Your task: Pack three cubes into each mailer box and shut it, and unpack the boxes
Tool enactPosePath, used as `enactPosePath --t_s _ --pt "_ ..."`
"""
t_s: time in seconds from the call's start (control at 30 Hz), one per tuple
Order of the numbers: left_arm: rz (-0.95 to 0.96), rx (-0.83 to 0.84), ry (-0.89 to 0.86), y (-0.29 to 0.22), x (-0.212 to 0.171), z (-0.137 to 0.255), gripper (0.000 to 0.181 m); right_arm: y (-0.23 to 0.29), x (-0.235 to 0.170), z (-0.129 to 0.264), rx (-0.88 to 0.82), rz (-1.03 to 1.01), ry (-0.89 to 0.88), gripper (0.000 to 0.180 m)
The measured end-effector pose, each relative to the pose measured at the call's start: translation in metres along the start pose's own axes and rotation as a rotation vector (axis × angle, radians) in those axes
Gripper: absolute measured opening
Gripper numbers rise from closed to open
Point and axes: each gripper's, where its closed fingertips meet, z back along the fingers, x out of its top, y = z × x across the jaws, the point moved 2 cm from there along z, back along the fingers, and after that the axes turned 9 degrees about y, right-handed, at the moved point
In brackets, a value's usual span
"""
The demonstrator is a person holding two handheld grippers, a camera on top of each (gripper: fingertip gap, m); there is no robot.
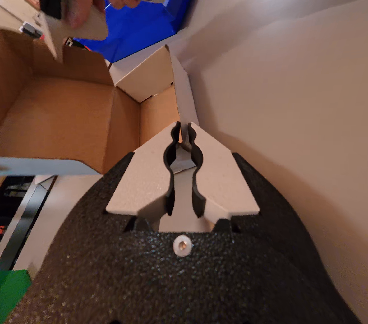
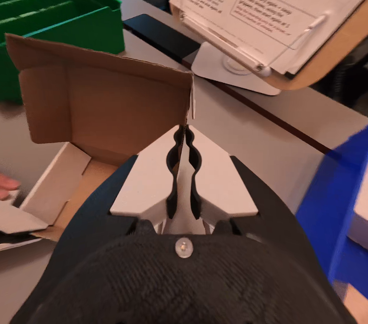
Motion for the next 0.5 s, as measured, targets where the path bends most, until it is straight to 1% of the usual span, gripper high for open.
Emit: enactPosePath --t_s 0.03,0.1,0.23,0.27,0.3,0.37,0.4,0.47,0.5 --pt "0.018 0.003 0.007 0.001 0.0 -0.001 0.007 -0.003 -0.005 0.006 -0.053 -0.002 -0.022 0.001" --pt "0.036 0.008 0.019 0.002 0.0 -0.003 0.007 -0.003 -0.015 0.016 -0.114 -0.022 -0.08 0.001" --pt "0.076 0.039 0.039 0.001 0.003 -0.006 0.011 0.003 -0.031 0.033 -0.153 -0.088 -0.183 0.001" --pt "0.106 0.064 0.017 0.004 0.008 -0.002 0.013 0.004 -0.034 0.036 -0.175 -0.093 -0.198 0.0" --pt "0.152 0.101 -0.041 0.009 0.017 0.005 0.013 0.005 -0.037 0.038 -0.197 -0.097 -0.215 0.0" --pt "0.284 0.198 -0.186 0.025 0.036 0.028 0.007 0.008 -0.041 0.041 -0.23 -0.095 -0.23 0.0" --pt "0.377 0.273 -0.214 0.038 0.037 0.039 0.006 0.01 -0.043 0.042 -0.237 -0.095 -0.231 0.0" --pt "0.556 0.44 -0.13 0.062 0.018 0.054 0.008 0.013 -0.045 0.043 -0.255 -0.086 -0.218 0.0" --pt "0.605 0.489 -0.083 0.068 0.009 0.057 0.011 0.014 -0.047 0.044 -0.258 -0.081 -0.212 0.0"
